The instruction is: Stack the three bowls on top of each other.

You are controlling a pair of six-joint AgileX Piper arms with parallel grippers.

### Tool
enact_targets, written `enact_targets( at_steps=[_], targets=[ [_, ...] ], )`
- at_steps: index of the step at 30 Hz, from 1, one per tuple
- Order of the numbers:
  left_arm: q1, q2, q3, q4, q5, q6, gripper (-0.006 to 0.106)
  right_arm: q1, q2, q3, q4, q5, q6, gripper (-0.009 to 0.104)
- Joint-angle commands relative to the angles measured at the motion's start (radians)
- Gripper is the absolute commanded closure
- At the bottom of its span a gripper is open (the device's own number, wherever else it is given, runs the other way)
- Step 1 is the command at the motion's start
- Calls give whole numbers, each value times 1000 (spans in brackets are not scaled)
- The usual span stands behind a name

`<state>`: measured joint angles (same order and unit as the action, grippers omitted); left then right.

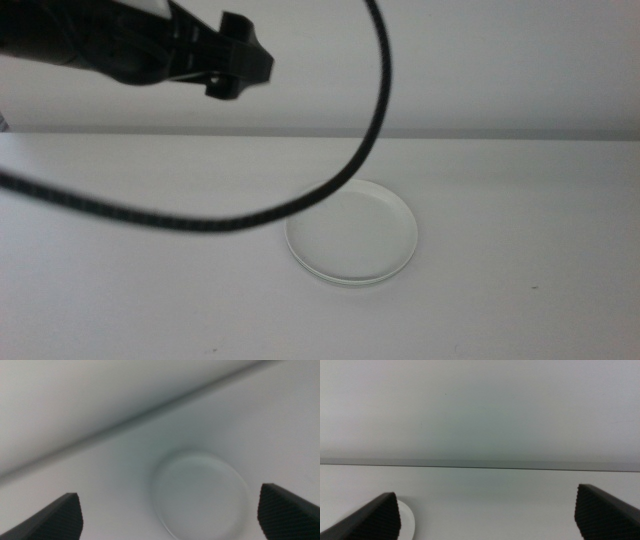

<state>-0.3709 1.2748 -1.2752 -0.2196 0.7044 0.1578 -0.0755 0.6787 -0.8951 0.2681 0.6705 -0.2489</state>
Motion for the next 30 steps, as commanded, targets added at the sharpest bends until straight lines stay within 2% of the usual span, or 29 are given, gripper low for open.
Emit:
enact_targets(
  at_steps=[1,4,7,11,18,26,28,30],
  targets=[
    [2,-50,78,58,-195,0,7,-2,-4,3,-3,-25,-13,2],
    [4,-141,213,145,-354,0,7,-2,-4,3,3,-27,-13,2],
    [38,-250,369,191,-451,0,7,-2,-4,3,3,-27,-13,2],
    [108,-423,568,244,-464,0,7,-2,-4,3,3,-27,-13,2],
    [252,-638,797,244,-470,0,7,-2,-4,3,3,-27,-13,2],
    [350,-825,960,244,-507,0,7,-2,-4,3,4,-27,-13,2],
    [367,-868,995,227,-511,0,7,-2,-4,7,-20,-30,-13,2],
    [387,-917,1040,189,-522,0,7,-2,-26,51,-87,-101,-13,2]
  ],
)
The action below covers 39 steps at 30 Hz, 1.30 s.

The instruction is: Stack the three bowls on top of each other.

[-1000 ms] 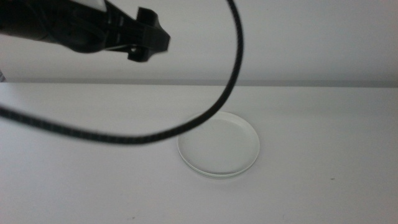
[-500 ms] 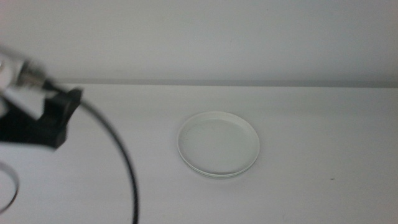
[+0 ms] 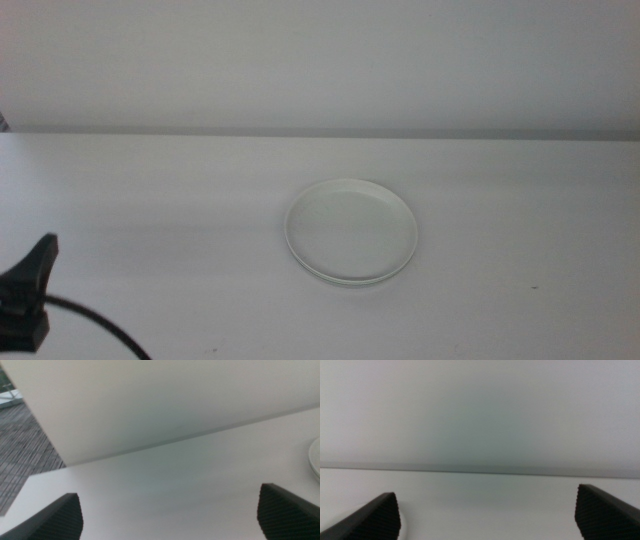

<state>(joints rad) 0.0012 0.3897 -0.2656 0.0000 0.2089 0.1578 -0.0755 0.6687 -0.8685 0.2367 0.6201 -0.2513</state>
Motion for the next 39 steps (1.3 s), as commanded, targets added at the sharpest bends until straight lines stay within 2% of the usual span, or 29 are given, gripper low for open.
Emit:
enact_targets(
  at_steps=[1,3,4,7,11,22,31,37,39],
  targets=[
    [24,-57,54,-43,-31,0,7,-2,-31,66,-89,-99,-10,2],
    [44,-112,98,-46,-33,0,7,-2,-77,172,-171,-228,-10,2],
    [51,-135,113,-46,-33,0,7,-2,-98,217,-185,-274,-10,2],
    [72,-212,158,-46,-33,0,7,-2,-203,367,-181,-396,-10,2],
    [78,-293,202,-46,-33,0,7,-2,-360,563,-181,-463,-8,2],
    [78,-428,276,-46,-39,0,7,-4,-705,904,-187,-494,-8,2],
    [78,-428,303,-44,-61,0,7,-4,-695,907,-195,-454,-8,2],
    [78,-426,303,-42,-61,0,7,-4,-695,907,-130,-454,-8,2],
    [78,-426,303,-42,-61,0,7,-4,-695,907,-128,-454,-8,2]
  ],
)
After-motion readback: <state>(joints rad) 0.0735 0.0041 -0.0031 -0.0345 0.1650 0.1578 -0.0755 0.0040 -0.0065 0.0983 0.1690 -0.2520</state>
